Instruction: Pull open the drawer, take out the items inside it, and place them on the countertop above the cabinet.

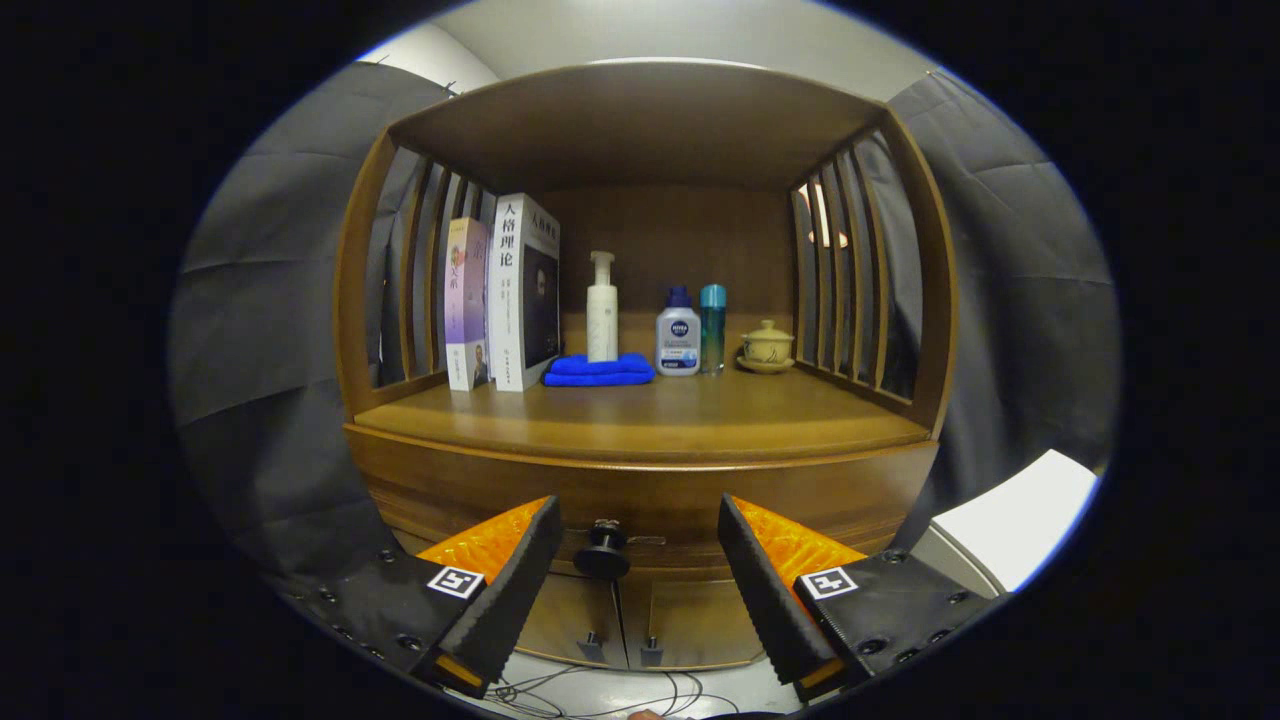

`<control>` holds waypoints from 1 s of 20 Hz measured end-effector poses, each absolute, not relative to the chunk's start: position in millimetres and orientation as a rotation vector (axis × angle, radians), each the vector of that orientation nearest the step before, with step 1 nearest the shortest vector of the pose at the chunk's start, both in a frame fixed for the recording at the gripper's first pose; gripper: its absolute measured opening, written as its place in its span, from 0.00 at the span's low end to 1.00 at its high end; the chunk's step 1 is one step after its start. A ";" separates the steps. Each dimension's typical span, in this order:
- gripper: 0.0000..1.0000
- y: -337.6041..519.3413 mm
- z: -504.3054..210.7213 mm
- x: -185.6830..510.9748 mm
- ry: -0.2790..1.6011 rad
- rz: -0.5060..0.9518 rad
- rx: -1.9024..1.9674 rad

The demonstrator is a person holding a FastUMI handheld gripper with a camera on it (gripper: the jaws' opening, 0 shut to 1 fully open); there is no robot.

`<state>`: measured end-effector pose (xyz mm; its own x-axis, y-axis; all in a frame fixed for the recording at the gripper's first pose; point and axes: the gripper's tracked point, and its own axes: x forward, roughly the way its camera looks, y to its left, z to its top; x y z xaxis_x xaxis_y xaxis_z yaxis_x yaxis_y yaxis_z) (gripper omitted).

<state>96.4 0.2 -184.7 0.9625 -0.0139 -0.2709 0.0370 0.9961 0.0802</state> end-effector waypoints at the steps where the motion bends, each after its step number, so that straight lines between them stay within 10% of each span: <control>1: 0.99 1.2 -191.8 99.8 0.286 -0.025 0.086; 11: 0.99 15.4 -243.3 126.7 0.356 -0.034 0.078; 20: 0.51 24.8 -254.7 136.6 0.369 -0.026 0.076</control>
<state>136.6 24.8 -254.7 0.9324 -0.0111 -0.3614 0.0389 0.9968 0.0697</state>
